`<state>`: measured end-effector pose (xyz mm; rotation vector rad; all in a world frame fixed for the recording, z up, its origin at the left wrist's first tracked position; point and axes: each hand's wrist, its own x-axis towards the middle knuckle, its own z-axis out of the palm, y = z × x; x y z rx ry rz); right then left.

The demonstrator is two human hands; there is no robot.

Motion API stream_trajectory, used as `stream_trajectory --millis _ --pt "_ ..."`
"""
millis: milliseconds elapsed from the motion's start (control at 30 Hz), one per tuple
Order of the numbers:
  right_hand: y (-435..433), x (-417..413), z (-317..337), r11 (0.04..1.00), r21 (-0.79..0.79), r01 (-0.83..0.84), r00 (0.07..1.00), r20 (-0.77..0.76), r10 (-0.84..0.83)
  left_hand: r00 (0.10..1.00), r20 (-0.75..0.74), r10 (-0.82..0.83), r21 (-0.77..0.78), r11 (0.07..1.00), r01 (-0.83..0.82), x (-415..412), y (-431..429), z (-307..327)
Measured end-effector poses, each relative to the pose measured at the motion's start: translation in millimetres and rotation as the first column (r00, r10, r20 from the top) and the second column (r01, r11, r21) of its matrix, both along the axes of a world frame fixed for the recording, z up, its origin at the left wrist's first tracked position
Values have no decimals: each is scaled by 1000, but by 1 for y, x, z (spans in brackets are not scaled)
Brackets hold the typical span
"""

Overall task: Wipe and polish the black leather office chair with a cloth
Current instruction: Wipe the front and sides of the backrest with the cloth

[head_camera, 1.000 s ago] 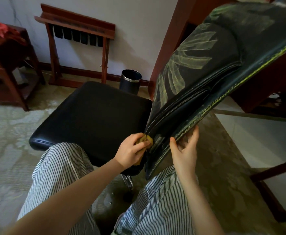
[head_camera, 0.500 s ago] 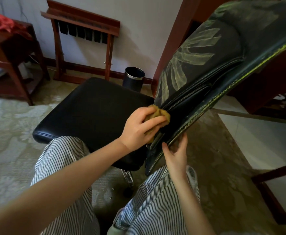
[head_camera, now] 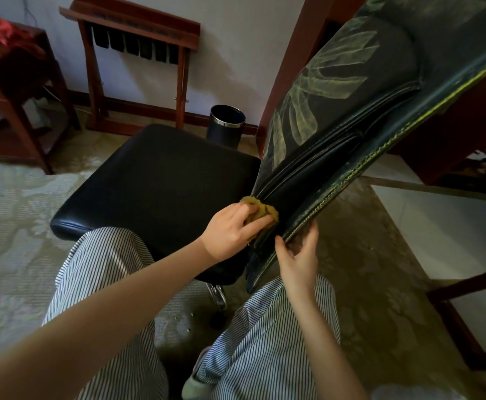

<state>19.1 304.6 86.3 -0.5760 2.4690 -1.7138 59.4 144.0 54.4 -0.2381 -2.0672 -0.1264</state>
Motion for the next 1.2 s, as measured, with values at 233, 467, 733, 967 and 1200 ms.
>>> stream_trajectory --millis 233,467,733,967,1200 --pt "2 -1 2 1000 -4 -5 1000 18 5 976 218 5 -58 998 8 13 -4 -29" --pt "3 0 3 1000 -16 -22 1000 15 22 979 198 -55 108 994 34 29 4 -18" --pt "4 -1 6 996 -65 -60 998 15 61 989 -142 -25 139 989 45 -3 25 86" --pt "5 -4 3 998 -31 -60 998 3 60 997 -69 21 47 999 -18 -16 27 48" --pt "5 -7 -2 999 1 -38 999 3 38 984 169 50 -38 998 -44 4 20 -36"
